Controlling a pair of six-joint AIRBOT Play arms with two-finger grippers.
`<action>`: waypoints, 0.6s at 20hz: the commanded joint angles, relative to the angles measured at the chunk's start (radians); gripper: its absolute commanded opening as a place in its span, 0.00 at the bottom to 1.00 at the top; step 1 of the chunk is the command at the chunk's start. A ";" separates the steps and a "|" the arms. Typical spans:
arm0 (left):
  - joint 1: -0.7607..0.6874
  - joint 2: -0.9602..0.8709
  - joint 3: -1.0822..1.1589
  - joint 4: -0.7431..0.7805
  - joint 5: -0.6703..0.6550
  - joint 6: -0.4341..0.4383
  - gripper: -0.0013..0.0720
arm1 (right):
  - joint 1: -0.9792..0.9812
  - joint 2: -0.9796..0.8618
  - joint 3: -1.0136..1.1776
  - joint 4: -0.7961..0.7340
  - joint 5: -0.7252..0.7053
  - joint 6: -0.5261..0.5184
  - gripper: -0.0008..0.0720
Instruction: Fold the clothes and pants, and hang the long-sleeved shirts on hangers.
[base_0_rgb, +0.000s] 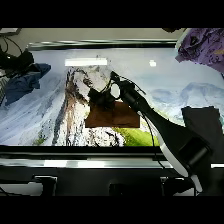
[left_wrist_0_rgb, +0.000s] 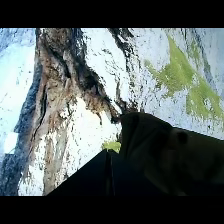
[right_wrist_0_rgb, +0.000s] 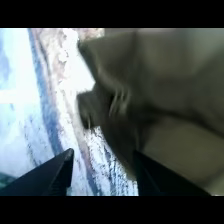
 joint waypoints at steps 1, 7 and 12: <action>0.001 -0.001 -0.011 0.001 0.000 0.000 0.04 | 0.000 0.047 0.001 0.087 0.040 -0.130 0.68; 0.001 -0.001 -0.011 0.001 0.000 0.000 0.04 | -0.124 0.246 0.001 -0.064 0.269 -0.169 0.82; 0.001 -0.001 -0.011 0.001 0.000 0.000 0.04 | -0.546 0.299 -0.040 0.073 0.437 -0.458 0.89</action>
